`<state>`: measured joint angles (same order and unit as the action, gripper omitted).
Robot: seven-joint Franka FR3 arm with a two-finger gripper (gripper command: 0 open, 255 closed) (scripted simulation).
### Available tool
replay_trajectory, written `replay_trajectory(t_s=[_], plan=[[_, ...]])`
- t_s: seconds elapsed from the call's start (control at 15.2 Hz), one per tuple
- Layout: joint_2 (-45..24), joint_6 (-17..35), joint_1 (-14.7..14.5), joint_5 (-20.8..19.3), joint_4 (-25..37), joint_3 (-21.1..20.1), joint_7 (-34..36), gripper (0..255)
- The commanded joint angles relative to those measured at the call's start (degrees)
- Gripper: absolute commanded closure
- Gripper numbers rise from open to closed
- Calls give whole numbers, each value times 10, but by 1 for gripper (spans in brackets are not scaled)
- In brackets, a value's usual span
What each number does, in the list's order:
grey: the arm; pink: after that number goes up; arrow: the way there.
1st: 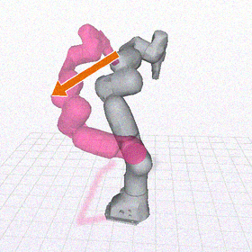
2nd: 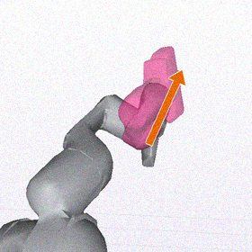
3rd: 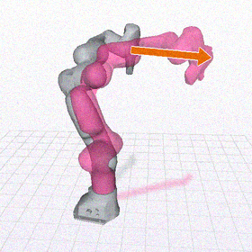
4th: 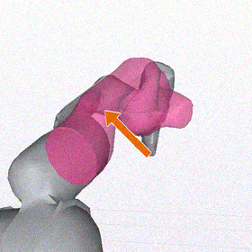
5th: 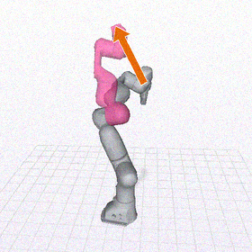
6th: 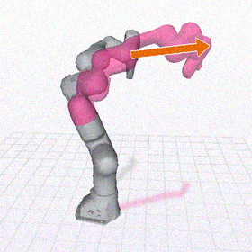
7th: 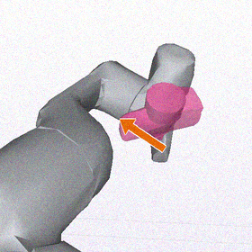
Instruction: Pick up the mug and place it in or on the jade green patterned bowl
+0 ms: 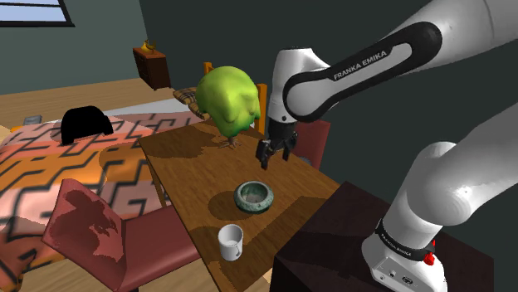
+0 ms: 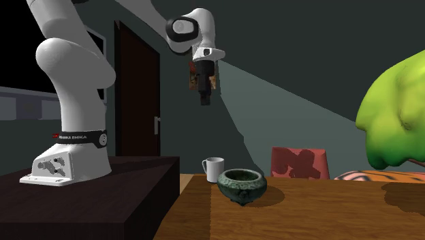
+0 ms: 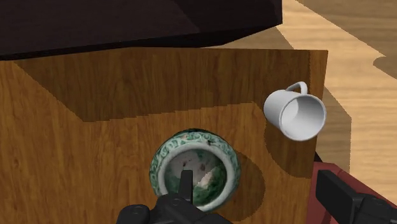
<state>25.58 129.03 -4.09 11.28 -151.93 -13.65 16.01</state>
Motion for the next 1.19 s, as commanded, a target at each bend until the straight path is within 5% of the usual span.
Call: replay_trajectory(t_s=[0.0, 0.66, 1.12], plan=[[-46, 44, -3, 3, -1, -15, 13, 0], [-288, 223, -11, -53, 41, -67, 110, 0], [-464, 306, -64, -145, 115, -34, 205, 0]])
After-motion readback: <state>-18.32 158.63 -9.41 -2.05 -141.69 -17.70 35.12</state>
